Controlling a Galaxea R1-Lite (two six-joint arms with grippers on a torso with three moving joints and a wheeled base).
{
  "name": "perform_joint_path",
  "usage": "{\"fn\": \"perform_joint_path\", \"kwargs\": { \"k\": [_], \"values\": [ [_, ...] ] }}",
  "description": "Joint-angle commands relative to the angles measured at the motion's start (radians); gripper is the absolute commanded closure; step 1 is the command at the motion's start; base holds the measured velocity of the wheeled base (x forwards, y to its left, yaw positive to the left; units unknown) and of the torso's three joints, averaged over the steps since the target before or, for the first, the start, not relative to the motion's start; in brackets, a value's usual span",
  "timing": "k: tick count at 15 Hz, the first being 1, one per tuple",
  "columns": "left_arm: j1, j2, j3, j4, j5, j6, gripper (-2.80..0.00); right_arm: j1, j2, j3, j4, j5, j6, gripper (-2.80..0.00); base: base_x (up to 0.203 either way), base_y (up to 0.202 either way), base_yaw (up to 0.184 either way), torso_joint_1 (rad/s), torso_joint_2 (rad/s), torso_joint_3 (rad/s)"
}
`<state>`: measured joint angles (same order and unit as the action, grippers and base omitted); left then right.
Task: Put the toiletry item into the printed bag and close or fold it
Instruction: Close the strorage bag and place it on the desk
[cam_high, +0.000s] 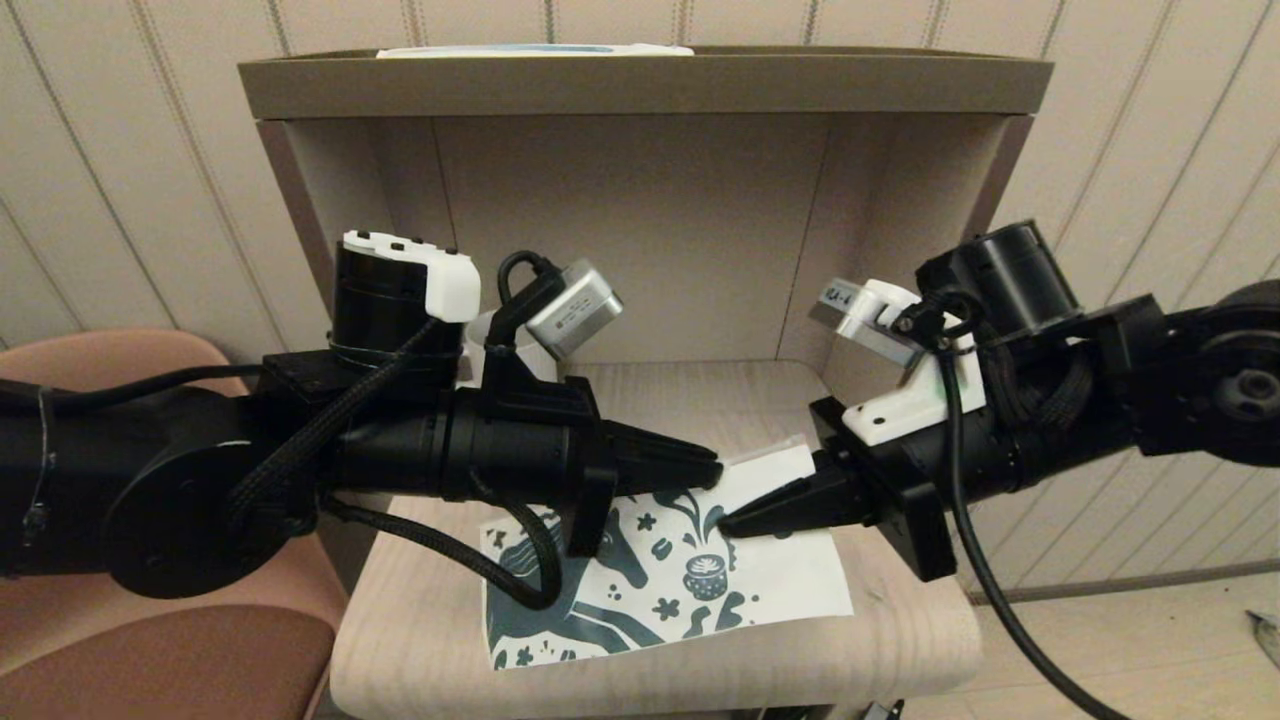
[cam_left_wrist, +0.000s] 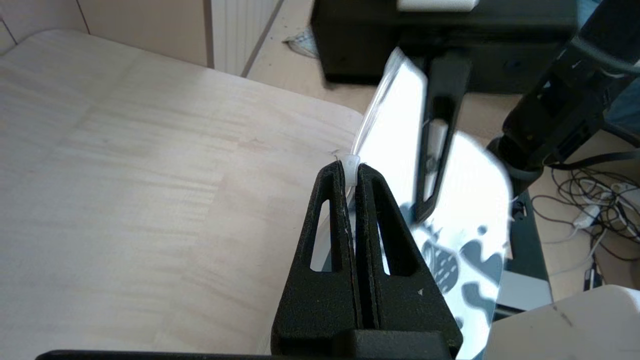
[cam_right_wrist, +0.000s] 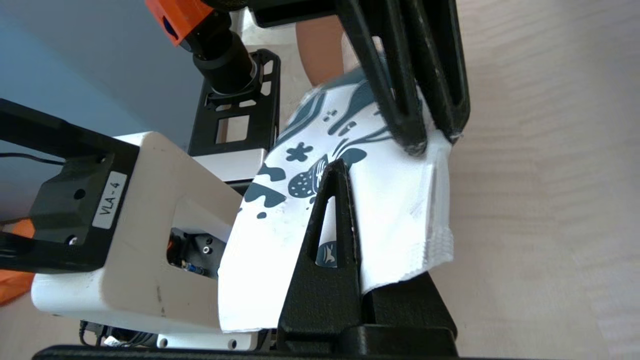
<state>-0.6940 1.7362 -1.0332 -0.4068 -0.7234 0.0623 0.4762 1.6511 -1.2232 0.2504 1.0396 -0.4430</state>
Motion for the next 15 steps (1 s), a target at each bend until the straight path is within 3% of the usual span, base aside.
{"fn": "perform_joint_path", "kwargs": {
  "k": [1, 11, 15],
  "values": [
    [0.007, 0.008, -0.001, -0.003, -0.001, 0.001, 0.0, 0.001, -0.022, 0.005, 0.003, 0.008, -0.005, 0.0, 0.0, 0.0, 0.0, 0.0, 0.0, 0.0],
    [0.11, 0.01, -0.028, -0.003, -0.033, 0.0, 0.0, -0.01, -0.057, 0.016, 0.001, 0.006, -0.012, 0.0, 0.0, 0.0, 0.0, 0.0, 0.0, 0.0],
    [0.114, -0.004, -0.03, -0.003, -0.033, 0.001, 0.0, -0.002, -0.03, 0.051, -0.052, 0.004, -0.018, 0.0, 0.0, 0.0, 0.0, 0.0, 0.0, 0.0]
  ]
}}
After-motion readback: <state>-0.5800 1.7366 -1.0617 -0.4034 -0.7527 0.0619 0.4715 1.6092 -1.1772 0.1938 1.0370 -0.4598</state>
